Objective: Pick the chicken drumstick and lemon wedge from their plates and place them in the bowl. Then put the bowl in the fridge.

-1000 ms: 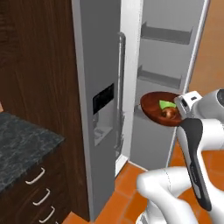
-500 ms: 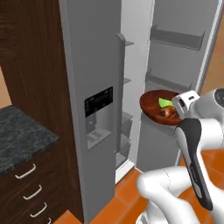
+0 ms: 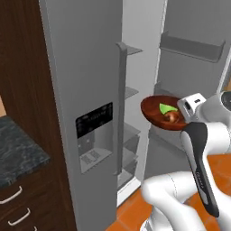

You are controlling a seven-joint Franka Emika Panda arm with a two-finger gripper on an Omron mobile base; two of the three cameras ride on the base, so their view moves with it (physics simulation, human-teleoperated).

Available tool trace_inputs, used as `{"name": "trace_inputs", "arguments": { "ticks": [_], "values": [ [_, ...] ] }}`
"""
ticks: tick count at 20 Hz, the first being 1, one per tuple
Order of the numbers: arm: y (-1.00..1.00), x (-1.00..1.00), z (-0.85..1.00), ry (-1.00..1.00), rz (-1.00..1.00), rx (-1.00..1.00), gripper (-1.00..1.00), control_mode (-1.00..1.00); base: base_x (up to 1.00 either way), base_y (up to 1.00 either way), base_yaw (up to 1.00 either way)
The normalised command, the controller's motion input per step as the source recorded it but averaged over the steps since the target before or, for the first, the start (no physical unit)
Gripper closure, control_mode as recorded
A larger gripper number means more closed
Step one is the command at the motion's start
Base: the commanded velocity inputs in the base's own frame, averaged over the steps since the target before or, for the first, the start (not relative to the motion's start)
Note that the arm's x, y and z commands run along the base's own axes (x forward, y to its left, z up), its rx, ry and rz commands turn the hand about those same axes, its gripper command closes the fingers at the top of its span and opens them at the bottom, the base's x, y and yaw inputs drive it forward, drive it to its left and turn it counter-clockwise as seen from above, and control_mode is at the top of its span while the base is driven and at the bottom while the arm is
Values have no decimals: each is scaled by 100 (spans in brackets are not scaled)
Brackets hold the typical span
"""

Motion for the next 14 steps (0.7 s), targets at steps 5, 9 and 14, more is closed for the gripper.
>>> {"name": "trace_inputs", "arguments": {
  "ticks": [5, 9, 14],
  "values": [
    [0, 0, 0, 0, 0, 0, 100, 100, 70, -17, 16],
    [0, 0, 0, 0, 0, 0, 100, 100, 25, -21, 27],
    [0, 0, 0, 0, 0, 0, 100, 100, 32, -41, 37]
  ]
}}
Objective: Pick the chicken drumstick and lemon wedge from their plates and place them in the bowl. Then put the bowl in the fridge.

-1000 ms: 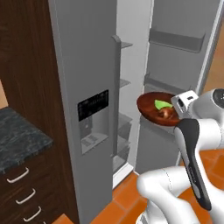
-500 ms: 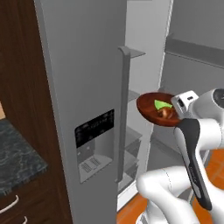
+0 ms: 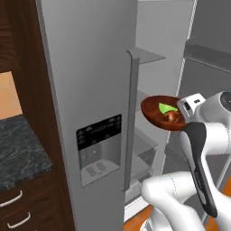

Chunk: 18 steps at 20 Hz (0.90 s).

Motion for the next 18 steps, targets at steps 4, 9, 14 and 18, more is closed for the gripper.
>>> {"name": "trace_inputs", "arguments": {
  "ticks": [4, 9, 14, 18],
  "values": [
    [0, 0, 0, 0, 0, 0, 100, 100, 52, -35, 19],
    [0, 0, 0, 0, 0, 0, 100, 100, 56, -6, 10],
    [0, 0, 0, 0, 0, 0, 100, 100, 21, -1, 27],
    [0, 0, 0, 0, 0, 0, 100, 100, 0, -30, 26]
  ]
}}
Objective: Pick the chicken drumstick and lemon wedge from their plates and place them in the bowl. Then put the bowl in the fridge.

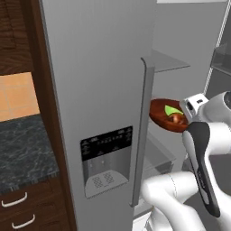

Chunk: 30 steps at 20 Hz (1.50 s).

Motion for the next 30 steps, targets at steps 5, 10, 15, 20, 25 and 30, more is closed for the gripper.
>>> {"name": "trace_inputs", "arguments": {
  "ticks": [5, 10, 15, 20, 25, 30],
  "values": [
    [-21, 41, 0, -5, 3, 0, 100, -100, 5, -3, 2],
    [-31, 52, 0, -6, 0, 0, 100, -100, 0, 0, 0],
    [-15, 81, -12, 0, 0, -1, 100, -100, 0, 0, 0],
    [-30, 94, -34, 0, 7, 0, 100, -100, 0, 0, 0],
    [-4, 100, -51, 0, 10, -2, 100, -100, 0, 0, 0],
    [-2, 90, -27, 10, 0, 0, 100, -100, 0, 0, 0]
  ]
}}
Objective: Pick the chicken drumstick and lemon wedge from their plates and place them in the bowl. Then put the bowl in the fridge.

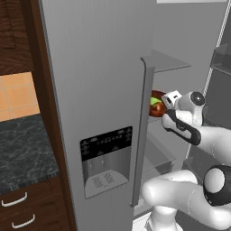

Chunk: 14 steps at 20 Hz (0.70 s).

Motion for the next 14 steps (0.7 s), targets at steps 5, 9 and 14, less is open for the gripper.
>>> {"name": "trace_inputs", "arguments": {
  "ticks": [5, 9, 14],
  "values": [
    [0, 60, -36, 4, 0, 0, 100, -100, 0, 0, 0],
    [0, 44, -31, 6, 0, 0, 100, -100, 0, 0, 0],
    [-1, 40, -27, 6, 0, 0, 100, -100, 0, 0, 0]
  ]
}}
